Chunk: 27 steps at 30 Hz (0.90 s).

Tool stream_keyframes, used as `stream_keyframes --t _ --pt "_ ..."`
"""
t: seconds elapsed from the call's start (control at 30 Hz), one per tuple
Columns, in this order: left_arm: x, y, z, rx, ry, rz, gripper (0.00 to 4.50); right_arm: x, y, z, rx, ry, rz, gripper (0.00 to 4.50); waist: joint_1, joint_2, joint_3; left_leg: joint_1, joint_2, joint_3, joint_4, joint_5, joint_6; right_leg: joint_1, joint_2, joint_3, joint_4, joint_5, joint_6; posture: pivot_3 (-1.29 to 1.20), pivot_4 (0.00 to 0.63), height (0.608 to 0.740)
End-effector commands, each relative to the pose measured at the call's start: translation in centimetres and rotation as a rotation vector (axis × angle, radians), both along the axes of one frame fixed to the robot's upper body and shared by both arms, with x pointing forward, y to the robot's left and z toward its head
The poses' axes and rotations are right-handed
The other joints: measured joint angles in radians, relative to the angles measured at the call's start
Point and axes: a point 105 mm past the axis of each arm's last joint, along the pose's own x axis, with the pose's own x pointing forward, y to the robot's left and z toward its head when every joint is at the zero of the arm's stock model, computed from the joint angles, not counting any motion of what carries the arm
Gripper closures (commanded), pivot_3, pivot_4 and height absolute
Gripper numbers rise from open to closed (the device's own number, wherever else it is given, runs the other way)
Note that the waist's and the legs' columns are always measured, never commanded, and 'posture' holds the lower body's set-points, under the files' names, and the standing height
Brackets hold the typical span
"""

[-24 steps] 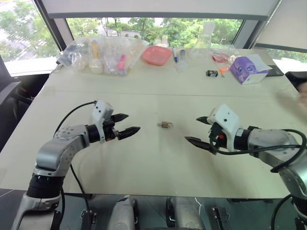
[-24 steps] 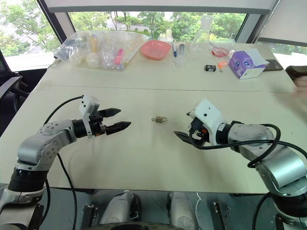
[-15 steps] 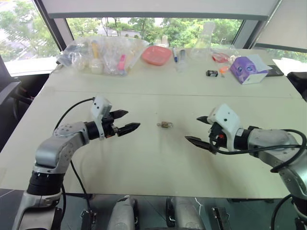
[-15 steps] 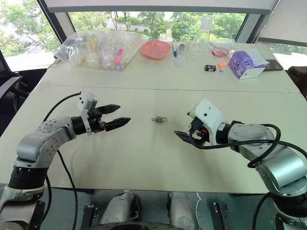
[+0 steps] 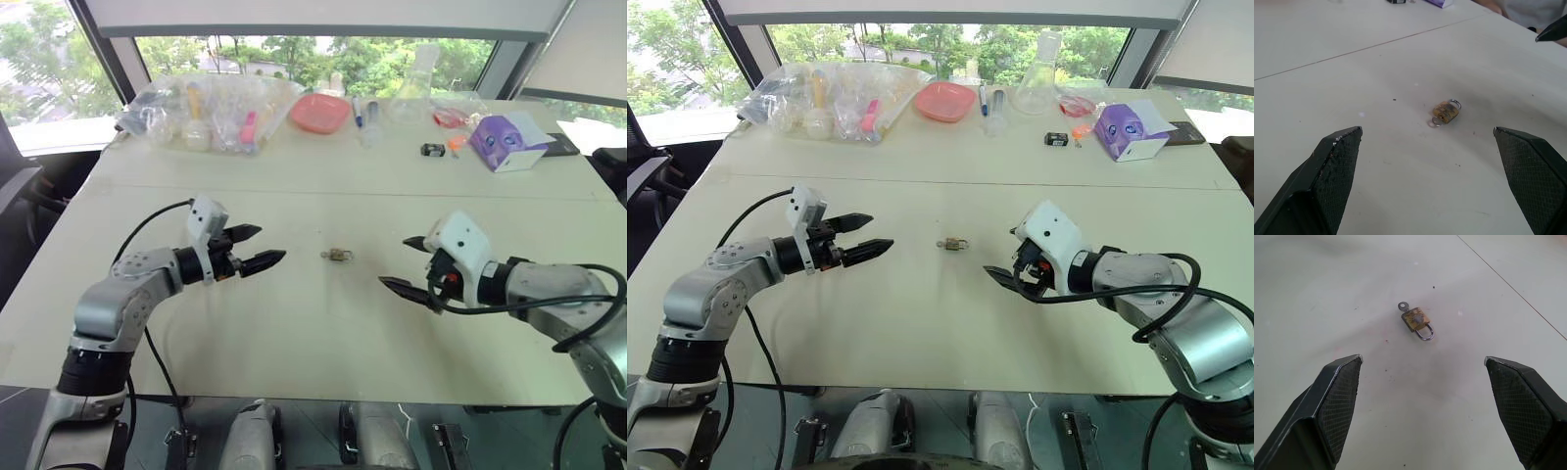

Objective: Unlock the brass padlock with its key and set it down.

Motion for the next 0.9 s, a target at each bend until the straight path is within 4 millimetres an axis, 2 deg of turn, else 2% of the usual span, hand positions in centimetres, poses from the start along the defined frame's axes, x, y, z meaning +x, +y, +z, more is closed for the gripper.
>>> stream_keyframes --t 0.03,0.13,0.23,0.33,0.4,0.53,0.63,0.9 --pt "0.5 -0.2 1.5 0.048 -0.054 -0.06 0.06 1.4 -0.4 2.5 -0.001 -0.055 -0.036 0.34 -0.001 0.0 0.0 0.0 0.0 0.0 0.0 0.0 0.0 0.0 0.0 0.0 0.0 0.0 0.0 0.0 0.15 0.733" --pt "0.3 0.0 1.9 0.147 -0.05 -0.183 0.06 2.9 0.3 4.1 0.019 -0.056 -0.02 0.34 -0.004 0.0 0.0 0.0 0.0 0.0 0.0 0.0 0.0 -0.001 0.001 0.0 0.001 0.0 0.0 0.0 0.15 0.733" --pt "0.6 0.3 3.0 0.189 -0.064 -0.261 0.06 4.3 1.5 3.8 -0.014 -0.043 0.02 0.34 -0.003 0.0 0.0 0.0 0.001 0.0 -0.001 0.0 -0.001 -0.002 0.001 0.0 0.001 0.0 -0.001 0.0 0.15 0.733" --pt "0.6 0.5 4.5 0.248 -0.093 -0.35 0.06 6.1 3.0 1.1 -0.068 0.024 0.095 0.34 -0.003 0.0 0.0 -0.001 0.0 0.003 -0.001 0.001 -0.002 -0.002 0.001 0.0 0.0 0.0 0.0 0.0 0.15 0.733" --pt "0.7 0.8 4.7 0.289 -0.106 -0.371 0.06 7.4 3.9 -0.4 -0.096 0.056 0.13 0.34 -0.003 0.0 0.0 -0.002 0.0 0.004 0.0 0.001 -0.002 -0.003 0.001 0.0 0.0 0.0 0.0 0.0 0.15 0.733" --pt "0.8 1.2 4.2 0.289 -0.108 -0.349 0.06 9.1 5.7 -1.7 -0.103 0.089 0.208 0.34 -0.003 0.001 0.001 -0.003 0.0 0.005 0.0 0.003 -0.005 -0.004 0.001 0.0 0.0 0.0 0.0 0.0 0.15 0.733" --pt "0.4 1.2 3.9 0.267 -0.104 -0.326 0.06 10.0 6.3 -2.7 -0.133 0.11 0.253 0.34 -0.007 0.001 0.001 -0.003 0.0 0.005 0.0 0.003 -0.005 -0.005 0.001 0.001 0.001 0.0 0.0 0.0 0.15 0.733" --pt "-1.0 1.3 3.1 0.209 -0.082 -0.257 0.06 10.3 6.9 -5.4 -0.178 0.194 0.351 0.34 -0.004 0.002 0.001 -0.003 0.001 0.004 0.001 0.003 -0.005 -0.004 0.0 0.0 0.001 0.0 0.0 0.0 0.15 0.733"
